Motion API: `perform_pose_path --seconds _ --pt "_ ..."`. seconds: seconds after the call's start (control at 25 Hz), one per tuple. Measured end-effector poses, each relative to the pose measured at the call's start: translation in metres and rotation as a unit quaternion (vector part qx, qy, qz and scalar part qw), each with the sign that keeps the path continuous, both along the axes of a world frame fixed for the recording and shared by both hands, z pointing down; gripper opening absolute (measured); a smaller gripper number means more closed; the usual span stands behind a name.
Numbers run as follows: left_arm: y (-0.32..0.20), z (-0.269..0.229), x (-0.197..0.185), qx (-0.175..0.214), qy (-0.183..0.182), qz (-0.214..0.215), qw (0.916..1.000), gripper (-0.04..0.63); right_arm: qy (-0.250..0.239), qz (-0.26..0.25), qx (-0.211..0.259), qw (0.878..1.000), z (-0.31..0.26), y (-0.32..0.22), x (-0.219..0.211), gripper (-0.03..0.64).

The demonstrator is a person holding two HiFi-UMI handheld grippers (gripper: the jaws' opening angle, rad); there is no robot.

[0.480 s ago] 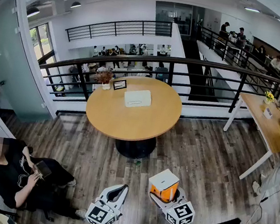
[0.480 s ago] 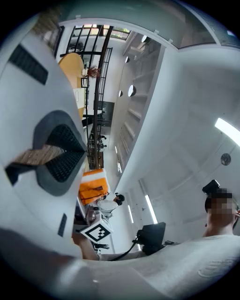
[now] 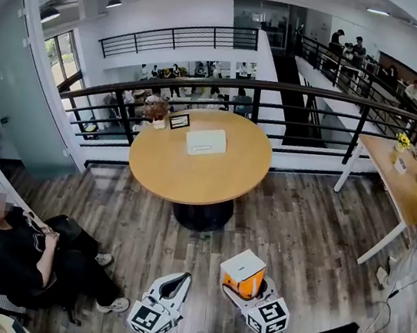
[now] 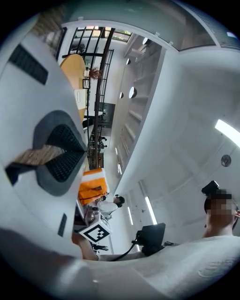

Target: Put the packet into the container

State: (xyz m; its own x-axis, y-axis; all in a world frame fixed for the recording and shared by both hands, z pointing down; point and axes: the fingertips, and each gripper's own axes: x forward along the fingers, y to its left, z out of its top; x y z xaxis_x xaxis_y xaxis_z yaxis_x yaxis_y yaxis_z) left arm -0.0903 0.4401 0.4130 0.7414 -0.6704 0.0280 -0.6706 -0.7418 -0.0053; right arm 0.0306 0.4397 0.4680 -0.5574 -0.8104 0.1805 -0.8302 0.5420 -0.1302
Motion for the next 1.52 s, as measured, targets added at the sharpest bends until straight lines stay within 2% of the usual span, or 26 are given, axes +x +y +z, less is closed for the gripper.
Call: perform_pose_path --seconds 0.2,1.04,1.2,1.52 --pt "0.003 0.000 0.003 -0.001 -0.003 0.002 1.0000 0.005 -0.033 -0.011 0.001 0.999 -0.005 0.006 0.001 0.373" --pt "0.012 0.008 0.065 -0.012 -0.026 -0.014 0.9995 0.005 -0.027 -0.010 -0.008 1.000 0.009 0.020 0.066 0.373" --pt "0.005 0.013 0.075 -0.018 -0.034 -0.005 0.9993 0.005 -0.028 -0.002 -0.009 1.000 0.012 0.012 0.078 0.373" --pt "-0.027 0.022 0.084 -0.021 -0.020 0.002 0.9996 0.006 -0.024 0.003 -0.015 1.000 0.023 -0.012 0.085 0.373"
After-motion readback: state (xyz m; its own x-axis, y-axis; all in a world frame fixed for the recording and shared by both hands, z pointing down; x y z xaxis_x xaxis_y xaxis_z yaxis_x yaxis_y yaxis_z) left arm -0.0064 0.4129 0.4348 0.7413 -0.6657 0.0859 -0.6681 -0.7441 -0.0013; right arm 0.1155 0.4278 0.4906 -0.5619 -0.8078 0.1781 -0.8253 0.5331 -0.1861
